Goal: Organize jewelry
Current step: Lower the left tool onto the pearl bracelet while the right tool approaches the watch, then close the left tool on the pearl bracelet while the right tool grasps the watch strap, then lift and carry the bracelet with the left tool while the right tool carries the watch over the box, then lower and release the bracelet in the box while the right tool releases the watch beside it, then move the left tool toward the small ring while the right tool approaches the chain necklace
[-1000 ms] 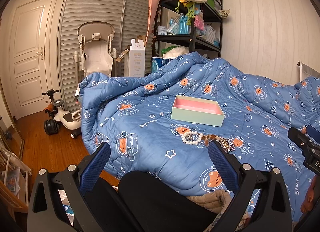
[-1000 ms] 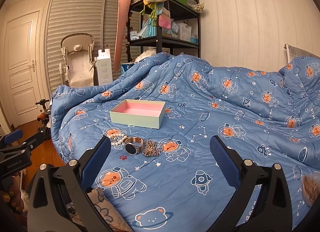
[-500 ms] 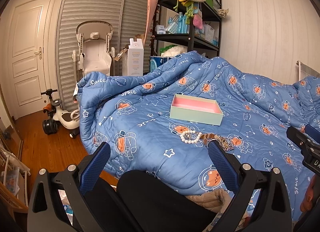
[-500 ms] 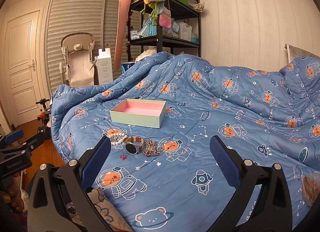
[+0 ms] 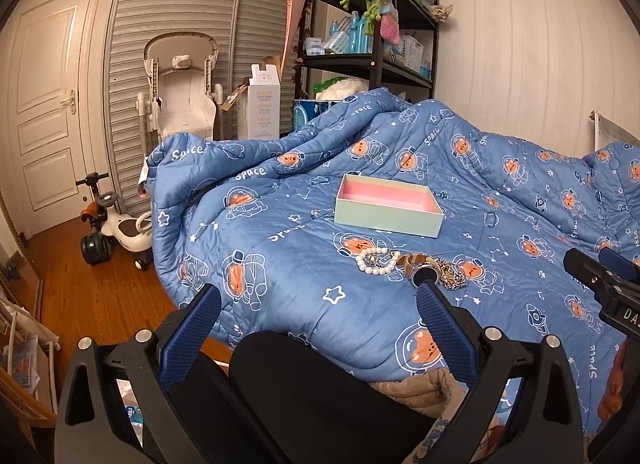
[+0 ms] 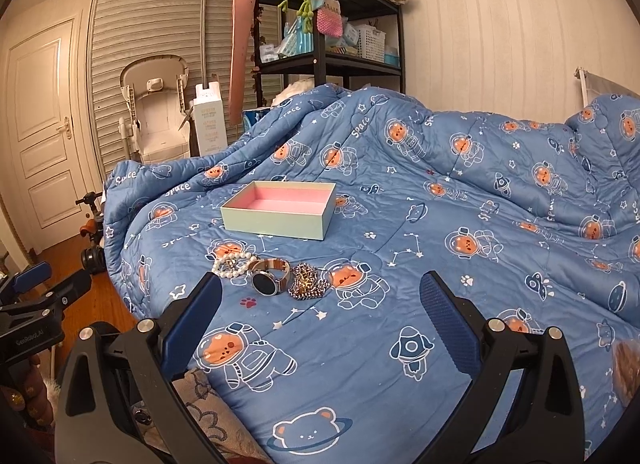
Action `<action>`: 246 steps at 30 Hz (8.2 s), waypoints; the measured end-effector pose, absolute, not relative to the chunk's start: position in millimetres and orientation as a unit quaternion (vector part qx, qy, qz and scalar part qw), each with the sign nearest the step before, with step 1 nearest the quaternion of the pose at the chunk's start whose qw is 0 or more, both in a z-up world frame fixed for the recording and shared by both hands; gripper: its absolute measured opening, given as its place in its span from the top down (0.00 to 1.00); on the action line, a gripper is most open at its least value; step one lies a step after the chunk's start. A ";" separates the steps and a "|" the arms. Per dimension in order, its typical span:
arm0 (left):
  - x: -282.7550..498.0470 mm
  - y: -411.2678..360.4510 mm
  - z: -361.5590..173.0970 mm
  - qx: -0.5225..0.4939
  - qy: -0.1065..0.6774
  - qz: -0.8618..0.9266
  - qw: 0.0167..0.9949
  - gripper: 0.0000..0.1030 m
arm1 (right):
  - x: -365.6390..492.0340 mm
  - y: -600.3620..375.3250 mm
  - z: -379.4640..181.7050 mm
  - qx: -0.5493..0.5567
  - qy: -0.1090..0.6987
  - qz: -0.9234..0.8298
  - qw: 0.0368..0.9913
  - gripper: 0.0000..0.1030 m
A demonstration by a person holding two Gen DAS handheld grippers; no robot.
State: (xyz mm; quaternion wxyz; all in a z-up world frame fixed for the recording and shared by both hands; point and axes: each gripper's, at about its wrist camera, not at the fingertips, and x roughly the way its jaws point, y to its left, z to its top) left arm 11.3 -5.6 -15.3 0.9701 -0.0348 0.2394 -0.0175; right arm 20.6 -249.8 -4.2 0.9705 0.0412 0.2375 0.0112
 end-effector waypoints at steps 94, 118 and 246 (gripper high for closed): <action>251.8 -50.1 -112.5 -0.036 0.450 -0.159 0.878 0.89 | 264.2 -218.4 -116.0 0.028 0.487 0.198 0.850 0.84; 232.3 -61.0 -57.7 -0.052 0.400 -0.209 0.891 0.91 | 245.2 -217.4 -85.2 0.006 0.432 0.223 0.874 0.94; 366.0 -65.0 -38.8 -0.015 0.385 -0.208 0.899 0.57 | 389.6 -214.2 -57.3 -0.090 0.360 0.224 0.901 0.45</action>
